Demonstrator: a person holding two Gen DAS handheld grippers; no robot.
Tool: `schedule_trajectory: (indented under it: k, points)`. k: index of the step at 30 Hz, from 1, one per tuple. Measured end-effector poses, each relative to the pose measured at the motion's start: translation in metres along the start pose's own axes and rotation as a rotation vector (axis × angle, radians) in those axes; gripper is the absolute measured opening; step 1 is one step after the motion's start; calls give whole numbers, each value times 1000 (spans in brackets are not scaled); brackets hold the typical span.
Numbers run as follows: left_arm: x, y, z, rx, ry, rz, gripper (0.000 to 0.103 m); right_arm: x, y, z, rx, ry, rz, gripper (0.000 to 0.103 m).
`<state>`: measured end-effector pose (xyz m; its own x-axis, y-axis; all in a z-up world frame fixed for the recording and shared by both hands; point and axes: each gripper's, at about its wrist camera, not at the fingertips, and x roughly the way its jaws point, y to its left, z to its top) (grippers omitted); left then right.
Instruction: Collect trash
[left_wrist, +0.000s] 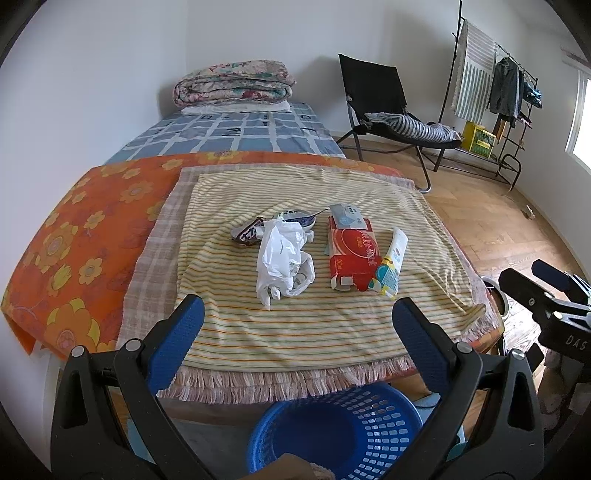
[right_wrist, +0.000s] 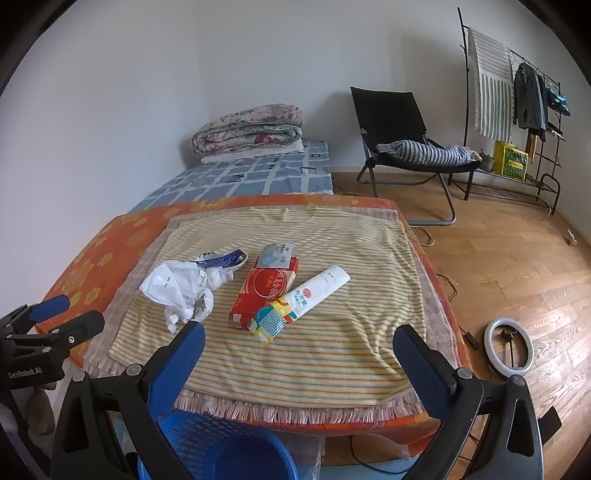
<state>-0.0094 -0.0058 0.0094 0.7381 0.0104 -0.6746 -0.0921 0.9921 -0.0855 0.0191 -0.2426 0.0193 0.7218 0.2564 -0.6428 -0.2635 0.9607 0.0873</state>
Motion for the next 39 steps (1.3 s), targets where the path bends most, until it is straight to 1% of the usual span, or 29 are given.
schedule_trajectory:
  k: [5, 7, 14, 24, 31, 39]
  points:
    - [6, 6, 0, -13, 18, 6, 103, 7, 0, -4, -6, 19, 2, 103]
    - [8, 7, 1, -13, 26, 9, 103, 9, -2, -4, 7, 33, 15, 103]
    - [21, 6, -6, -13, 53, 13, 103, 13, -2, -3, 16, 34, 19, 103]
    - [26, 7, -10, -20, 65, 12, 103, 21, -1, -6, 16, 57, 24, 103]
    - [34, 11, -13, -42, 99, 5, 103, 24, -2, -7, 19, 70, 22, 103]
    - [35, 11, -14, -35, 106, 11, 103, 29, -4, -8, 29, 91, 18, 103]
